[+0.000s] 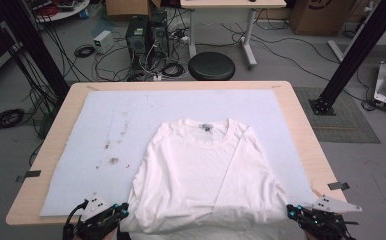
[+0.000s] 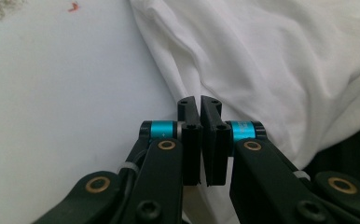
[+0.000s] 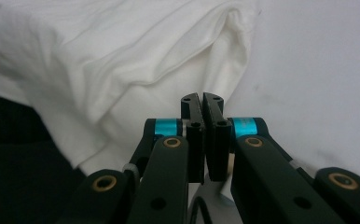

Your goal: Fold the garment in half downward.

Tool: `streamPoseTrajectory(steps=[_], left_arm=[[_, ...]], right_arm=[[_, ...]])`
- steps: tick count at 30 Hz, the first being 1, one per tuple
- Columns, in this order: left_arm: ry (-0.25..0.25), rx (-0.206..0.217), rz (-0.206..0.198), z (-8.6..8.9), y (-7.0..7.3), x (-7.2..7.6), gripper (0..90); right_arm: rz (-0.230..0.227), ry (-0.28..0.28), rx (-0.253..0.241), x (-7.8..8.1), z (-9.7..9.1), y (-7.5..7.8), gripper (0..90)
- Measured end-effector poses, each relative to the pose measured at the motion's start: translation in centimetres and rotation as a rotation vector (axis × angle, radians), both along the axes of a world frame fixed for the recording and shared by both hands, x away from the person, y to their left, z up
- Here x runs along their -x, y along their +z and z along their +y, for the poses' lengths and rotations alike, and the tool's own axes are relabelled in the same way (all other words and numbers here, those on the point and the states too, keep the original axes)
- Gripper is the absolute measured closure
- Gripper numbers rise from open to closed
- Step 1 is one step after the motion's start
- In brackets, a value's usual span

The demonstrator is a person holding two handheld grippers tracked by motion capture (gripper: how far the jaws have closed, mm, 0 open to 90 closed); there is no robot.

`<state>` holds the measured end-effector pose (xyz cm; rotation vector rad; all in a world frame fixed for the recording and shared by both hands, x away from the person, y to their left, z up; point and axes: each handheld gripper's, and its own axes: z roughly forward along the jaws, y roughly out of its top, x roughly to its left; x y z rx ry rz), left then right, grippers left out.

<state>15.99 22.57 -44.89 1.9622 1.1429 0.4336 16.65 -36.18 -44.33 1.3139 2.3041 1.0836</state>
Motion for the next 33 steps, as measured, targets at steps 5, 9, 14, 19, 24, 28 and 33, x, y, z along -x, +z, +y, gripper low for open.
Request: streamPoseTrajectory(steps=[5, 9, 14, 19, 24, 28, 33], left_arm=[[0.017, -0.014, -0.083, -0.3, 1.0, -1.2, 67.4], [0.009, -0.016, -0.101, -1.3, 1.5, -4.4, 60.9], [-0.024, -0.094, -0.066, -3.1, 1.1, -7.8, 65.6], [0.017, -0.099, -0.056, -2.6, 0.8, -8.7, 85.8], [0.093, 0.032, -0.044, 0.4, 0.7, -8.2, 86.0], [0.099, 0.054, -0.048, 0.6, 0.9, -8.4, 82.1], [0.072, 0.05, -0.075, -0.5, 2.0, -10.4, 64.5]], right_arm=[[-0.074, -0.012, 0.015, 0.1, 0.2, 1.0, 78.1], [-0.098, -0.043, -0.015, -1.8, 0.8, 2.0, 72.2], [-0.1, -0.082, -0.036, -4.7, 1.4, 2.4, 68.6], [-0.098, -0.106, -0.049, -6.1, 1.6, 2.1, 68.5], [-0.097, -0.113, -0.05, -6.1, 1.1, 1.9, 69.3], [-0.096, -0.119, -0.062, -6.5, 0.9, 2.0, 69.3], [-0.1, -0.113, -0.071, -7.6, 1.2, 2.4, 68.5]])
